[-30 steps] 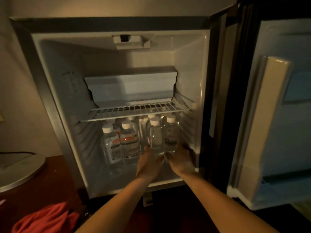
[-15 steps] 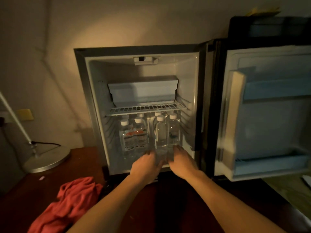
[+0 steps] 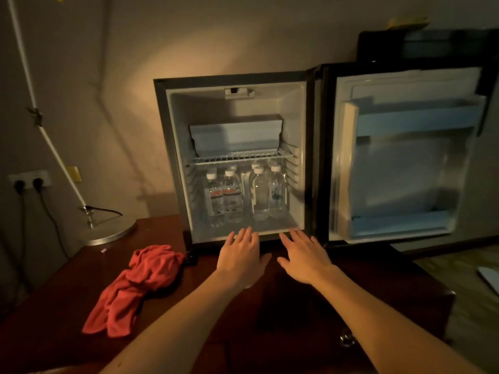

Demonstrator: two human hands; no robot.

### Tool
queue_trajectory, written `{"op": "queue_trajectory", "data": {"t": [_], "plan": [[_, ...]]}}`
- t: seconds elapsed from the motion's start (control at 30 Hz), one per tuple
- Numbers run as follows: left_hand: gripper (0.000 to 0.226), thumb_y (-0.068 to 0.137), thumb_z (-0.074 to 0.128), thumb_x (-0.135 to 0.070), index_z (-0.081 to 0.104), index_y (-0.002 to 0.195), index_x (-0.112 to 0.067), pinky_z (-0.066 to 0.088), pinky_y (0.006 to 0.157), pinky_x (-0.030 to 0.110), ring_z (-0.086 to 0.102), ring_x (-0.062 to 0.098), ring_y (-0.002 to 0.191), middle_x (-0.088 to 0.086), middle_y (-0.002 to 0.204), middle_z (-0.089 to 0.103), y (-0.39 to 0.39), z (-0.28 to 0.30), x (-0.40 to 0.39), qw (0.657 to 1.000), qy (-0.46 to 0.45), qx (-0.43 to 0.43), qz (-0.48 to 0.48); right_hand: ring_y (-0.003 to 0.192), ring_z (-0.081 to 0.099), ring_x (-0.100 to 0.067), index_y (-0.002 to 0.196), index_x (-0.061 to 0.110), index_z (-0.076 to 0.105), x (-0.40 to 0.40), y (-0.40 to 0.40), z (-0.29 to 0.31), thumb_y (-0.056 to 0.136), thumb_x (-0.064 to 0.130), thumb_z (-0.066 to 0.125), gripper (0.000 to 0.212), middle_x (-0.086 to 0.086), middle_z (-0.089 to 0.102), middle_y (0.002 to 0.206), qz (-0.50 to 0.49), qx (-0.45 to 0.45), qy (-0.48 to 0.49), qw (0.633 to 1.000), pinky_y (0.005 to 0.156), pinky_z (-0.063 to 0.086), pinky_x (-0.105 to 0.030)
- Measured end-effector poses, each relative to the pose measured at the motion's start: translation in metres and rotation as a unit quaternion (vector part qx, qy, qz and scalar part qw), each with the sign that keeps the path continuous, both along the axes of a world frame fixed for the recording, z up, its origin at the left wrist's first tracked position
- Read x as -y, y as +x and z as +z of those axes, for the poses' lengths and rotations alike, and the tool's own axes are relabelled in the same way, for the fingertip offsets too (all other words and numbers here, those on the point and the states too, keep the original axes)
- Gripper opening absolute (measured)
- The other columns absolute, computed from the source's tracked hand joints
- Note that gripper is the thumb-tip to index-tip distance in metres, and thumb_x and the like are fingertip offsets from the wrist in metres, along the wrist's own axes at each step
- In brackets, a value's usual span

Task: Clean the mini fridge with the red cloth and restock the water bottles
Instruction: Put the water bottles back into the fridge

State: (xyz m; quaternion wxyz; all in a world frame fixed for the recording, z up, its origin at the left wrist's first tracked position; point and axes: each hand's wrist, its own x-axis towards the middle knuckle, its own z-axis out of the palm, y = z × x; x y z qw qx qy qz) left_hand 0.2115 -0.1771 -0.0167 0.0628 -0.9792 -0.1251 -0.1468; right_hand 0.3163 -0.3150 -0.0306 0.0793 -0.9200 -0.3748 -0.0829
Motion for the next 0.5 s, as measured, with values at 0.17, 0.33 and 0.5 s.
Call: {"op": "queue_trajectory", "data": {"t": [0.17, 0.33, 0.5], "plan": [[0.069, 0.1, 0.034, -0.056, 0.025, 0.153, -0.012, 0.016, 0.122, 0.038, 0.016, 0.022, 0.15, 0.007, 0.162, 0.02, 0.009, -0.001, 0.049, 0.998, -0.017, 0.016, -0.053, 0.146, 0.018, -0.022, 0.152, 0.021, 0.022, 0.062, -0.004, -0.001, 0.097, 0.047, 0.044, 0.065, -0.004, 0.021, 0.159, -0.046, -0.009, 0.047, 0.998, 0.118, 0.019, -0.045], [0.055, 0.1, 0.039, -0.049, 0.039, 0.145, -0.017, 0.023, 0.119, 0.034, 0.03, 0.018, 0.144, 0.002, 0.155, 0.036, 0.04, -0.001, 0.115, 0.987, -0.015, 0.072, -0.142, 0.13, 0.045, -0.022, 0.142, 0.022, 0.04, 0.142, 0.015, 0.004, 0.095, 0.048, 0.047, 0.054, 0.0, 0.049, 0.14, -0.119, 0.016, 0.115, 0.986, 0.106, 0.04, -0.041], [0.053, 0.1, 0.042, -0.043, 0.038, 0.145, -0.016, 0.022, 0.118, 0.031, 0.034, 0.017, 0.141, 0.002, 0.151, 0.041, 0.082, 0.002, 0.183, 0.972, 0.001, 0.104, -0.211, 0.115, 0.054, -0.024, 0.139, 0.019, 0.043, 0.225, 0.055, 0.004, 0.097, 0.046, 0.047, 0.05, -0.002, 0.06, 0.123, -0.187, -0.004, 0.136, 0.973, 0.086, 0.051, -0.037]]}}
